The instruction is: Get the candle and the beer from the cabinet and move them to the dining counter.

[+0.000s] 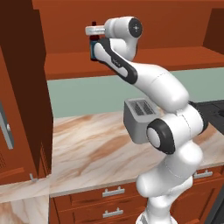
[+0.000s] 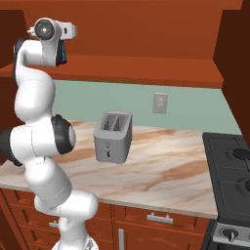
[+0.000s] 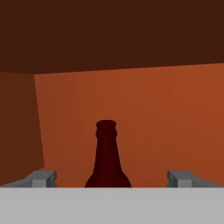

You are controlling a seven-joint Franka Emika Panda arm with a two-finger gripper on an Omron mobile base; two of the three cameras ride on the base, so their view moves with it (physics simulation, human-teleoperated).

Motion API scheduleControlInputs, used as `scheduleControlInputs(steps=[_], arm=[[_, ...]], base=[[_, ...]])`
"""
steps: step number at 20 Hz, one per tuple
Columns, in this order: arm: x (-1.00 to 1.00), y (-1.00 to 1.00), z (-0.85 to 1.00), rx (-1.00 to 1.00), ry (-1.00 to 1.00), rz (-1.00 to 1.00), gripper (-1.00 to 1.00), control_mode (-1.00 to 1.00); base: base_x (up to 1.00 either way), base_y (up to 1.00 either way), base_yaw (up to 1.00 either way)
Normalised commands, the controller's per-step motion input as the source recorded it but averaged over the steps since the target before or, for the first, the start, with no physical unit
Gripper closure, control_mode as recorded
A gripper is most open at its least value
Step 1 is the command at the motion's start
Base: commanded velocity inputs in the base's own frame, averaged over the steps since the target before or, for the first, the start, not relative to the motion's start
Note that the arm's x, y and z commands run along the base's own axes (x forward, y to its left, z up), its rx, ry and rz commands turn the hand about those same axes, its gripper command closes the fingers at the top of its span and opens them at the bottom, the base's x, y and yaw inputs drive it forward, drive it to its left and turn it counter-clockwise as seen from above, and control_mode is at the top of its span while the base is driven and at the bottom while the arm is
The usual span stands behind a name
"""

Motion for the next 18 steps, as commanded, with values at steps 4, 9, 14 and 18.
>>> scheduleControlInputs(steps=[4,9,14,18], arm=[[0.21,0.01,0.0,0.0,0.0,0.0,-1.0,-1.0],[0.14,0.01,0.0,0.0,0.0,0.0,-1.0,-1.0],[0.12,0.07,0.0,0.0,0.0,0.0,-1.0,-1.0],[0.08,0.17,0.0,0.0,0.0,0.0,-1.0,-1.0]], base=[[0.0,0.0,0.0],[0.0,0.0,0.0],[0.0,0.0,0.0],[0.0,0.0,0.0]])
